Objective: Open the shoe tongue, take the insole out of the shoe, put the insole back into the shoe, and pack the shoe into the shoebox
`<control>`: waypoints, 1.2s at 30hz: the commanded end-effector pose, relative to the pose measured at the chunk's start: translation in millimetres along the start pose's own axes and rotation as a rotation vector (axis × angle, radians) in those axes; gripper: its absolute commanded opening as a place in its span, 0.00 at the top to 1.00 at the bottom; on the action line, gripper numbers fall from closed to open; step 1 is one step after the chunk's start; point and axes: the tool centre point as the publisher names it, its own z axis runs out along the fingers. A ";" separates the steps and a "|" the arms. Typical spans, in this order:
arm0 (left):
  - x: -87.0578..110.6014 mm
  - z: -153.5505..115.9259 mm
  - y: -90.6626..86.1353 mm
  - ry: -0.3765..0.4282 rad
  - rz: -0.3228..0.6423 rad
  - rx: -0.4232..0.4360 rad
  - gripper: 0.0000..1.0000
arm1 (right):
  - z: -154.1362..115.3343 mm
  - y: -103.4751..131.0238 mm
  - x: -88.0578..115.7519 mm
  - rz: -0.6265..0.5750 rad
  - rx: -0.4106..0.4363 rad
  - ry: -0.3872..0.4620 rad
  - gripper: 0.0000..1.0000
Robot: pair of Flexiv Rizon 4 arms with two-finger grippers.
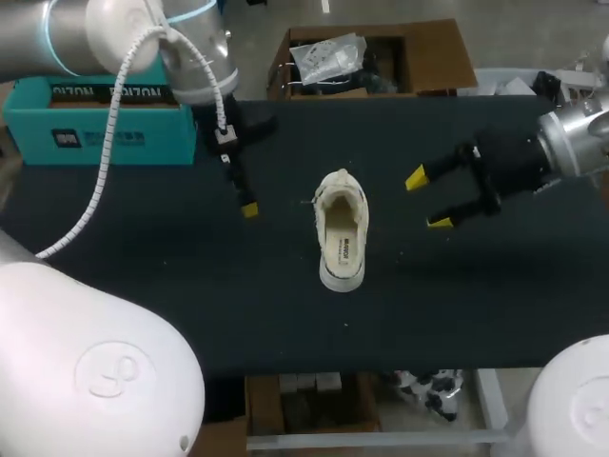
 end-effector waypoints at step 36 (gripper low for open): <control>9.1 57.5 -75.0 0.170 -0.644 -0.211 0.00 | -50.4 -22.1 19.1 -0.659 0.320 -0.604 0.00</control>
